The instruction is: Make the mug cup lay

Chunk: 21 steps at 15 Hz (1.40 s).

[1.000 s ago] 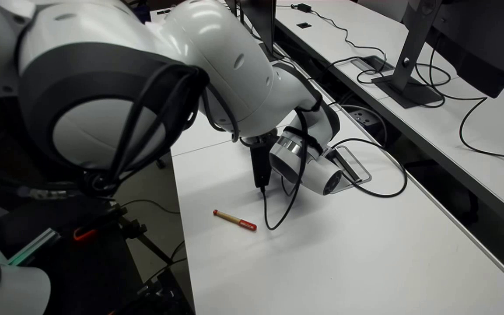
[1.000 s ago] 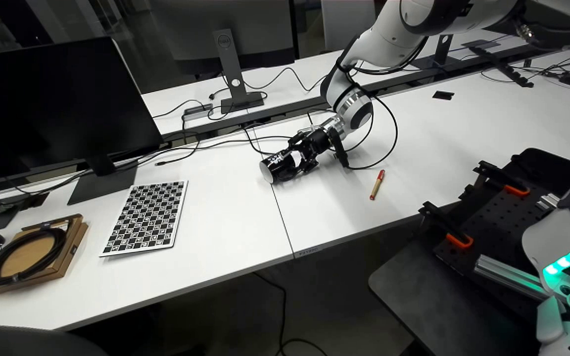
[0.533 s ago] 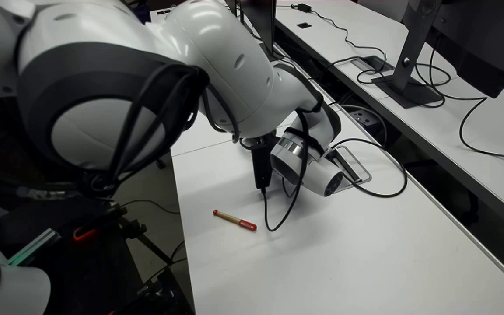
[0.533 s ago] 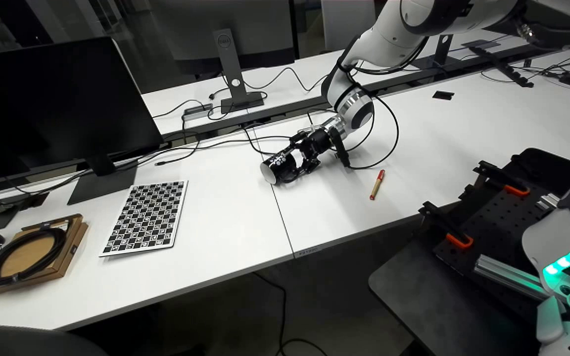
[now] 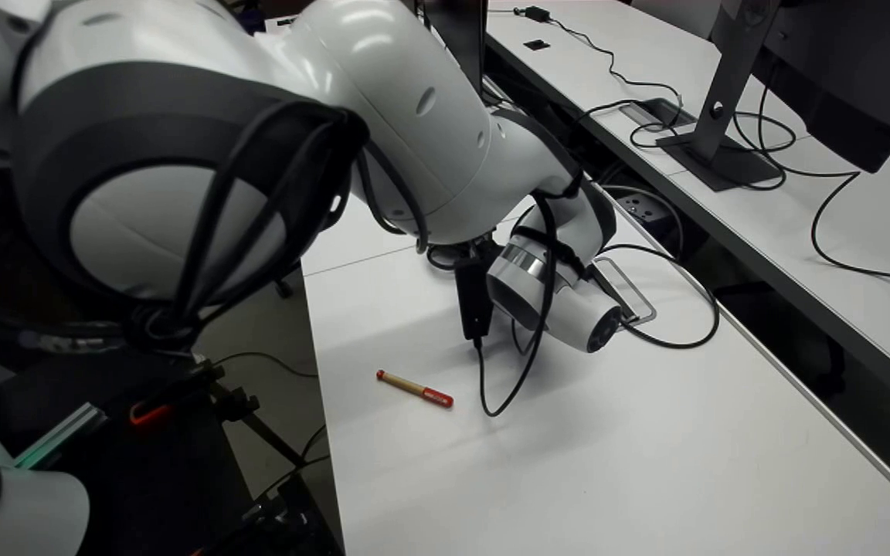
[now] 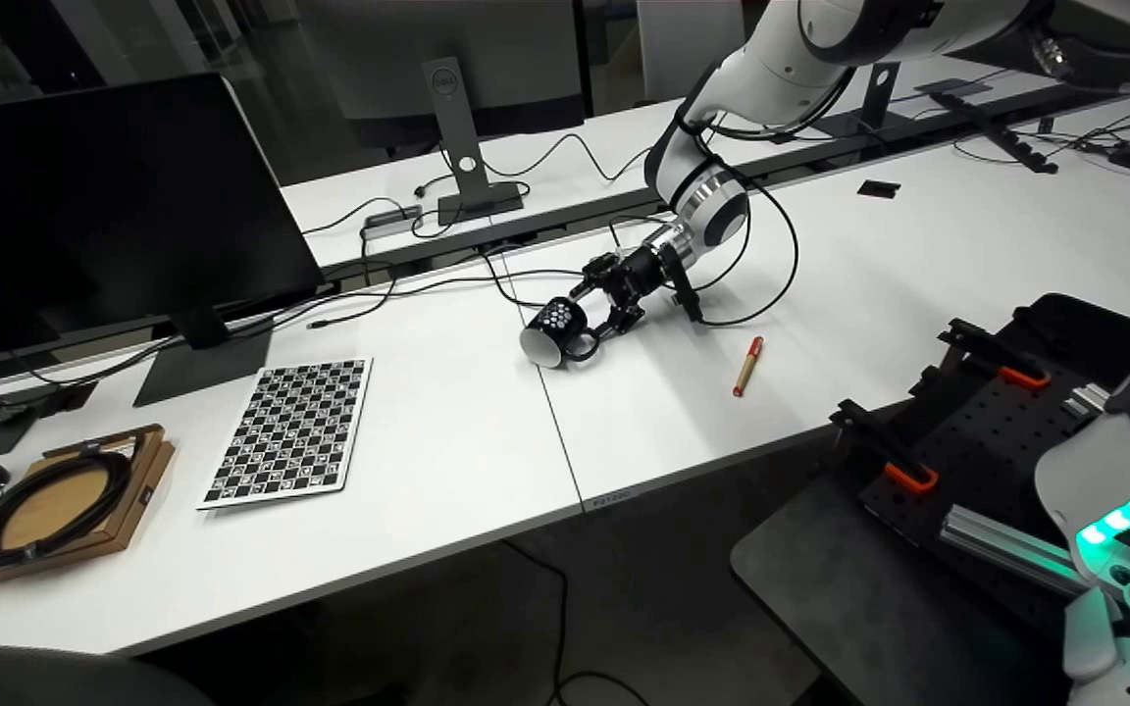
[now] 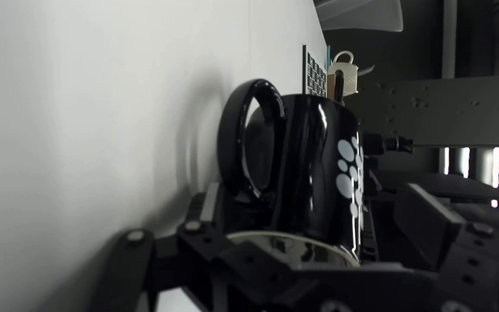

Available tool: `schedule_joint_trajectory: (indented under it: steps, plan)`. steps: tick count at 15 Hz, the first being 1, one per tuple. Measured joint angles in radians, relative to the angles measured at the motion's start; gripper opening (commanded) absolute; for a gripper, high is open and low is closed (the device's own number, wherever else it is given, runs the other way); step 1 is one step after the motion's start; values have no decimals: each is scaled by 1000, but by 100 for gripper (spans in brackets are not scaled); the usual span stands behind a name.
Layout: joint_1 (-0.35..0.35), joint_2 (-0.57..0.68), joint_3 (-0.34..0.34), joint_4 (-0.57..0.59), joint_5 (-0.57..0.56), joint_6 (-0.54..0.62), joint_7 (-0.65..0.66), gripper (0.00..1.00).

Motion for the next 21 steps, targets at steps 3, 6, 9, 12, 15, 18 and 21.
schedule_joint_trajectory:
  steps: [3,6,9,12,15,18,21]
  plan:
    - [0,-10,-6,0,0,26,0,100]
    - [0,-22,-7,-3,0,56,0,100]
    - [1,-33,-7,-3,0,81,0,100]
    - [3,-43,-7,-4,0,98,0,100]
    - [7,-61,-6,-10,0,119,0,100]
    - [13,-89,-6,-21,0,145,0,100]
    - [23,-136,-6,-49,-1,192,-3,100]
